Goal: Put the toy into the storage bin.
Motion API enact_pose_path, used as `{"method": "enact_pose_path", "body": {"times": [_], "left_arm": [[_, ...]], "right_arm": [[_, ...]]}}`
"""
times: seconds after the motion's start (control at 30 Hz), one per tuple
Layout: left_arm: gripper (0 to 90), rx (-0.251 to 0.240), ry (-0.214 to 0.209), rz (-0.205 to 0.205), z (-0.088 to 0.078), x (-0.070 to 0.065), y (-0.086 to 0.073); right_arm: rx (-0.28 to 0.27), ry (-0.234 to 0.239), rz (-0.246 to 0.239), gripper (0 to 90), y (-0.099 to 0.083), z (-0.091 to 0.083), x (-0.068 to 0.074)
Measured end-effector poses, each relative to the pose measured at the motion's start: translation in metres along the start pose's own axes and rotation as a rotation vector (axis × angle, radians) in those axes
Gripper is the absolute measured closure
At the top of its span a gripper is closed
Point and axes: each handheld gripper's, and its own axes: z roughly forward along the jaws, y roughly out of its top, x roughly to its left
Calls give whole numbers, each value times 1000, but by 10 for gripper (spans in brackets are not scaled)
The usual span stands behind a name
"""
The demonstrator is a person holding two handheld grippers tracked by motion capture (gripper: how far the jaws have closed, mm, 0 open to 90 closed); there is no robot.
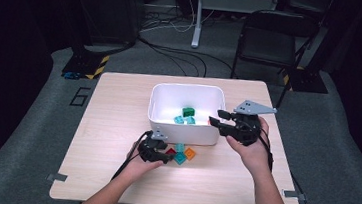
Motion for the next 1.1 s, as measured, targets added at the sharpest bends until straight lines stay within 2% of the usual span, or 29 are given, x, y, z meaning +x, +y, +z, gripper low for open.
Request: {"method": "enact_pose_path", "body": {"times": [0.1, 0.17, 0.3, 0.67, 0.87, 0.97, 1.1], "left_arm": [[454, 10, -6, 0, 3, -2, -1], [475, 22, -6, 16, 4, -2, -2], [527, 37, -8, 16, 6, -1, -5], [580, 39, -3, 41, 6, -2, -8], [583, 20, -5, 39, -4, -4, -5], [583, 5, -4, 59, -12, -5, -1], [583, -9, -12, 62, -23, -8, 6]], "right_arm": [[-1, -2, 2, 562, 0, 0, 0], [0, -3, 3, 562, 0, 0, 0], [1, -5, 4, 561, 0, 0, 0], [5, -6, 5, 562, -1, 1, 0], [2, -10, 3, 562, -1, 1, 0], [2, -9, 5, 562, -1, 1, 0], [4, -6, 8, 562, -1, 1, 0]]}}
